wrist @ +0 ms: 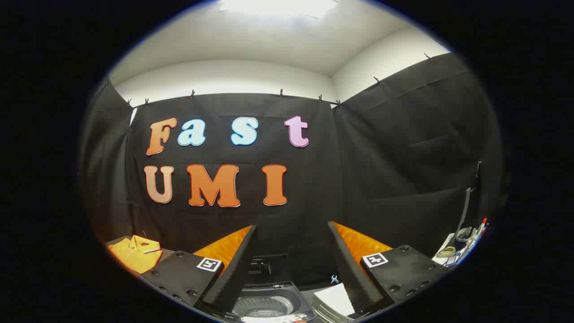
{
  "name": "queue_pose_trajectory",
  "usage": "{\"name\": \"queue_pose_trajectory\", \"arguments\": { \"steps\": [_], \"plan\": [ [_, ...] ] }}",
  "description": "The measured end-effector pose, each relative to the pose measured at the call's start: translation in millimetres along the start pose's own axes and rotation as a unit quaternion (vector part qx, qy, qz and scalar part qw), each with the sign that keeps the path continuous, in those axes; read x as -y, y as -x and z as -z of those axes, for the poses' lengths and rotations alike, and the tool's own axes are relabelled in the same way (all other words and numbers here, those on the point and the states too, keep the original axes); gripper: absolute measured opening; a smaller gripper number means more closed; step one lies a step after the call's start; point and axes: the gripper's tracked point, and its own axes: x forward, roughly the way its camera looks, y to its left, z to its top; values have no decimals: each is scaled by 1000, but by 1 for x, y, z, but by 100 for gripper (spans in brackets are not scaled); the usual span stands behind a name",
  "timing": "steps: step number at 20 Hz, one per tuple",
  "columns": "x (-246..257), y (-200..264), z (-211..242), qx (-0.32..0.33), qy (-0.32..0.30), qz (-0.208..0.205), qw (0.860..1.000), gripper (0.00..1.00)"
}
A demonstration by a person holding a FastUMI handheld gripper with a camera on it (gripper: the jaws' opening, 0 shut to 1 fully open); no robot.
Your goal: Put the clothes into the washing machine and then close the washing machine lid.
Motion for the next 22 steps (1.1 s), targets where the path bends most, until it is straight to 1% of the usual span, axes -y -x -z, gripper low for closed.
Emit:
{"name": "queue_pose_trajectory", "arguments": {
  "steps": [5,13,18,22],
  "plan": [
    [-1,-5,-4,2,3,3,1000,98],
    [-5,-8,2,-7,-1,6,1000,98],
    [0,-13,1,0,-3,23,1000,98],
    [-3,-15,0,2,-4,26,1000,98]
  ]
}}
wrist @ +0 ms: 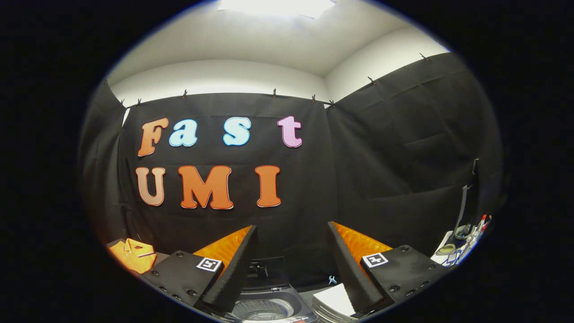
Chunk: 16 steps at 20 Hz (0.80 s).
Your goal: Put the clothes into the washing machine and then close the washing machine lid.
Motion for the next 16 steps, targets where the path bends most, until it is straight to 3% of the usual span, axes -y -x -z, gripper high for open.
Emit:
{"name": "queue_pose_trajectory", "arguments": {
  "steps": [16],
  "plan": [
    [-22,-6,6,-3,-4,-9,1000,98]
  ]
}}
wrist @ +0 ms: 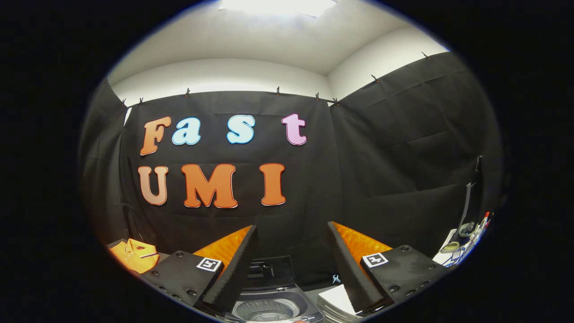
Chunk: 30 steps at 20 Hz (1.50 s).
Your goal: Put the clothes into the washing machine and then close the washing machine lid.
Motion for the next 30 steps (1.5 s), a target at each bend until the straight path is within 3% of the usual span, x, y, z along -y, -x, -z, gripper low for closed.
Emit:
{"name": "queue_pose_trajectory", "arguments": {
  "steps": [6,13,21,30],
  "plan": [
    [-31,4,9,-8,-2,-18,1000,98],
    [-107,13,8,-10,-7,-67,998,98],
    [-252,25,12,-17,-20,-159,987,98],
    [-421,64,62,-88,-27,-276,957,98]
  ]
}}
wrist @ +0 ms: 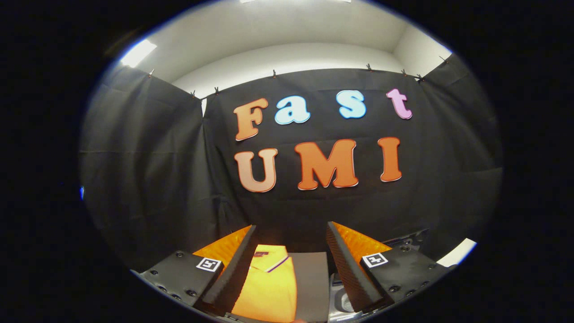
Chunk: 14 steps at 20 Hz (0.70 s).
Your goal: Put the clothes into the washing machine and then close the washing machine lid.
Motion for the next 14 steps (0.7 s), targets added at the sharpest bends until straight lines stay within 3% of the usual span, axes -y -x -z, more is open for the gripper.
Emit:
{"name": "queue_pose_trajectory", "arguments": {
  "steps": [7,14],
  "plan": [
    [-83,-37,69,-86,-6,-49,995,99],
    [-91,-72,171,-224,-16,3,974,99]
  ]
}}
